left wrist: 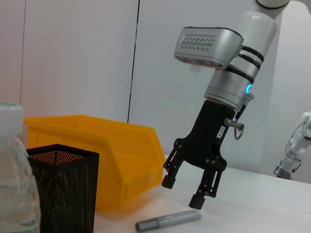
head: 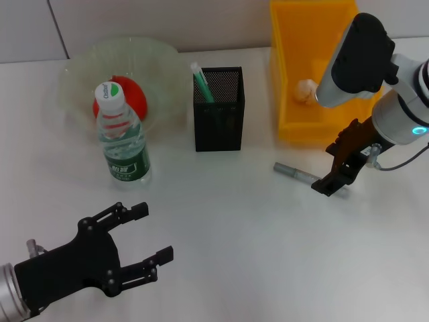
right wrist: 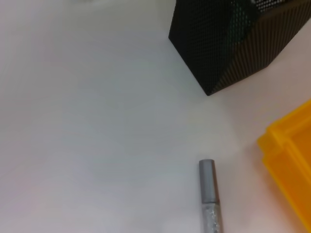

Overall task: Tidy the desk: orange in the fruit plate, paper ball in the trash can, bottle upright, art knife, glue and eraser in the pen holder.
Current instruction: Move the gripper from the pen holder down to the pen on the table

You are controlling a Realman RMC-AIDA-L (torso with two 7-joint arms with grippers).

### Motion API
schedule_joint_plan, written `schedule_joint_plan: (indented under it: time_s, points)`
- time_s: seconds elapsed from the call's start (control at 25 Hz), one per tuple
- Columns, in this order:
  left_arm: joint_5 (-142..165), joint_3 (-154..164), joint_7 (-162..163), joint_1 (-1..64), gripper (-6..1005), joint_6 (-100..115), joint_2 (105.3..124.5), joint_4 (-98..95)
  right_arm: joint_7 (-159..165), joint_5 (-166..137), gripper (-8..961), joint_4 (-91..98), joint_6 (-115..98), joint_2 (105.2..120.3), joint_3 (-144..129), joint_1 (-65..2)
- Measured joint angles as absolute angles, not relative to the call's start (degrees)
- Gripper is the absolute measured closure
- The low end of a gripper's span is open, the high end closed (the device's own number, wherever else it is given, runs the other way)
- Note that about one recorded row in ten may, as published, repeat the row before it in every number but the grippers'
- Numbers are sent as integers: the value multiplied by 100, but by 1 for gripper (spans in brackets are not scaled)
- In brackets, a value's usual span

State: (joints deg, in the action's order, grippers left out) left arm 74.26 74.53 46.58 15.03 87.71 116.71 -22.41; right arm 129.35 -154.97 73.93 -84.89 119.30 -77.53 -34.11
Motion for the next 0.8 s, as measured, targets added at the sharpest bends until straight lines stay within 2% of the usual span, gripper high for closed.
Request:
schedule_joint_plan:
  time_s: [0.24, 0.68, 0.8]
  points:
    - [7426, 7453, 4658, 1503, 155, 8771, 11681, -2241, 12958, -15499, 235, 7152, -8372, 11929, -7752, -3478]
    - [7426, 7453, 4658, 1483, 155, 8771, 11681, -2229, 13050, -15478, 451, 6740, -8054, 11944, -7909, -3573]
    - [7426, 7455, 4658, 1470, 155, 8771, 11681, -2232, 13099, -15480, 474, 6667, -7988, 11944, -7989, -3592]
